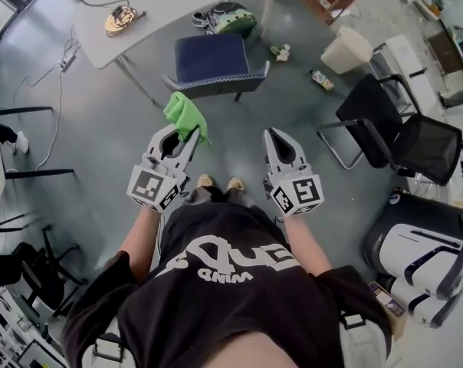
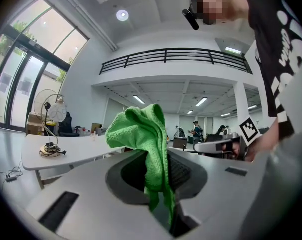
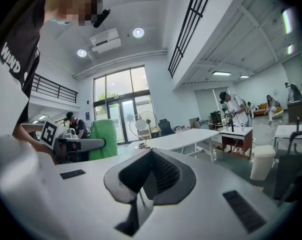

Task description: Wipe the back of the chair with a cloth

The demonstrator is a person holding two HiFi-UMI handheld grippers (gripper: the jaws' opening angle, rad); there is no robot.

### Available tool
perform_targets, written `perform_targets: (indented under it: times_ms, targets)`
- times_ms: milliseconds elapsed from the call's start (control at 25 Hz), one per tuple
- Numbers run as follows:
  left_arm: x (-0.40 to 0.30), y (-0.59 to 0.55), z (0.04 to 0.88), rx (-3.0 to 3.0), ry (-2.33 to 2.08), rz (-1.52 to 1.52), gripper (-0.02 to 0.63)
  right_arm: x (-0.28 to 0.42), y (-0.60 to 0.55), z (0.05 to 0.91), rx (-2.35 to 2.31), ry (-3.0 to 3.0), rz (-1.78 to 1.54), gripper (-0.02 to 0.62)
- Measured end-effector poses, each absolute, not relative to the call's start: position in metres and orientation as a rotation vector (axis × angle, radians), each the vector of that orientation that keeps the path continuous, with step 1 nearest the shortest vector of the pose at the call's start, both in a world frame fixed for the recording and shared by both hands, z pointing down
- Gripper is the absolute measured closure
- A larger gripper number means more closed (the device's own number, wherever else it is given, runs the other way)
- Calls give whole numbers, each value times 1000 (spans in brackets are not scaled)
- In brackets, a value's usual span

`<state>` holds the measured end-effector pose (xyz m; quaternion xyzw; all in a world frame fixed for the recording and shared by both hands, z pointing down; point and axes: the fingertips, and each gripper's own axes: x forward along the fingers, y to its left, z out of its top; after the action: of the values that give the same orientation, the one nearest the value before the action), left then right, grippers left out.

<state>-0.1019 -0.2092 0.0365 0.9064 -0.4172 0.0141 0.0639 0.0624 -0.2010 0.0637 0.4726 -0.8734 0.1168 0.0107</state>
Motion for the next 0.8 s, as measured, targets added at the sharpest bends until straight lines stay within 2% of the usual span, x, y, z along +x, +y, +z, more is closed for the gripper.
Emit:
perform_targets:
  times_ms: [800]
  targets:
    - [-105,-197,55,2642,-1336,8,541,58,-184,73,1464,-2744,363,598]
